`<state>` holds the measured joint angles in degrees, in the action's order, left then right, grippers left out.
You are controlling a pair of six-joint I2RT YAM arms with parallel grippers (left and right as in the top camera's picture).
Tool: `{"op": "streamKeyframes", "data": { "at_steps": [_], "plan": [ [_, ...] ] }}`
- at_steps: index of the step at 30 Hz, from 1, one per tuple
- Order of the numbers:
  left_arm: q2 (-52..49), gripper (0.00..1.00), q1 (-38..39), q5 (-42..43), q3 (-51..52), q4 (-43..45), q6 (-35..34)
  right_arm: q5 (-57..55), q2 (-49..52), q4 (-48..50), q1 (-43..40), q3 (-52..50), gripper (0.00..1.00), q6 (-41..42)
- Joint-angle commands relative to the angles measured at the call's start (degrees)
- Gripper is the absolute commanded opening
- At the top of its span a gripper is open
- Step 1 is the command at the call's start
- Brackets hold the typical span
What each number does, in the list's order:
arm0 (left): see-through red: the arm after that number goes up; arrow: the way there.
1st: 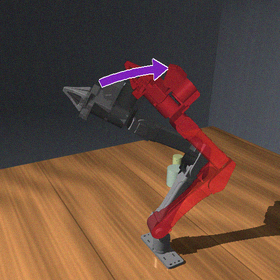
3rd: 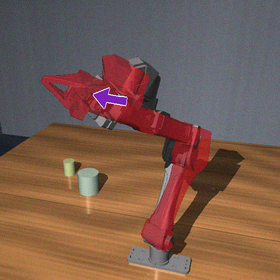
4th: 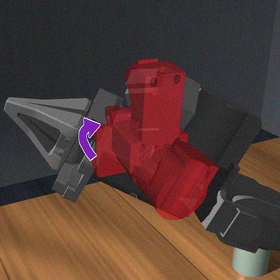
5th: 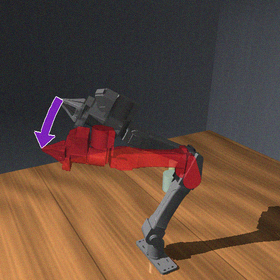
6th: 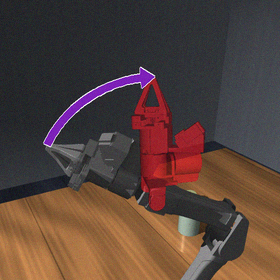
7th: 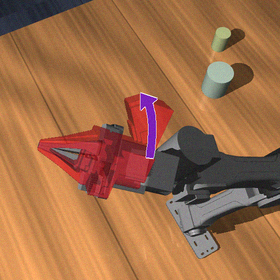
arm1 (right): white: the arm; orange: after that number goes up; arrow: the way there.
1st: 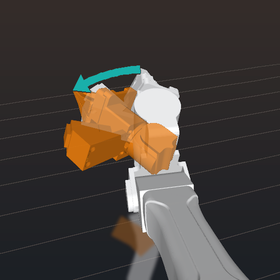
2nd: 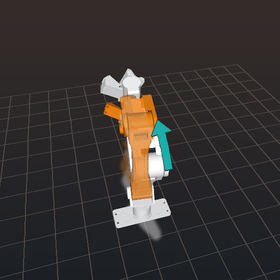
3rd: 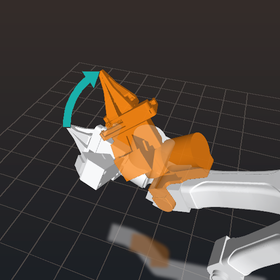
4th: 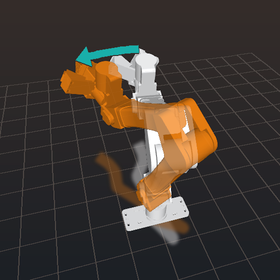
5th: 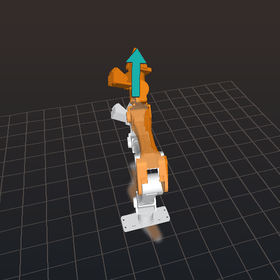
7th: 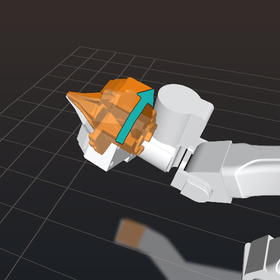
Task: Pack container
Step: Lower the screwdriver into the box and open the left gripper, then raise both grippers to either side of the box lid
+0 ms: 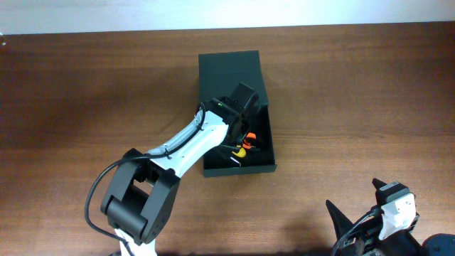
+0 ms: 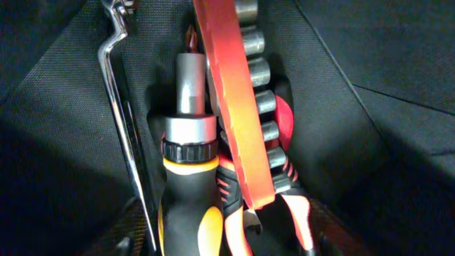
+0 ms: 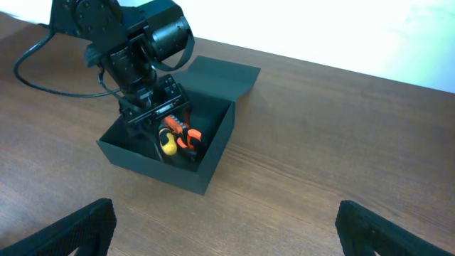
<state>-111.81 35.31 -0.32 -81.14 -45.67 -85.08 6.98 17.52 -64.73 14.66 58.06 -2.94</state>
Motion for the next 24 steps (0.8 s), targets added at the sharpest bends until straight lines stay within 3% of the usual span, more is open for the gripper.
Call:
{"op": "streamKeyframes", "data": {
  "at_steps": [1,7,14,24],
  "plan": [
    [5.2,0.98,0.4,-2.1,-1.3,0.0,-0.5,-0.1,-0.2,0.3,-0.5,-0.2,0.99,0.5],
    [13.1,0.99,0.4,-5.8,-1.4,0.0,6.1,-0.1,-0.2,0.3,-0.5,-0.2,0.99,0.5],
    [21.4,0.99,-0.9,-12.0,-1.6,0.2,23.8,-0.1,-0.2,0.3,-0.5,-0.2,0.99,0.5],
    [32.7,0.99,-1.2,-30.0,-1.6,-0.3,48.9,-0.1,-0.2,0.3,-0.5,-0.2,0.99,0.5]
  ]
}}
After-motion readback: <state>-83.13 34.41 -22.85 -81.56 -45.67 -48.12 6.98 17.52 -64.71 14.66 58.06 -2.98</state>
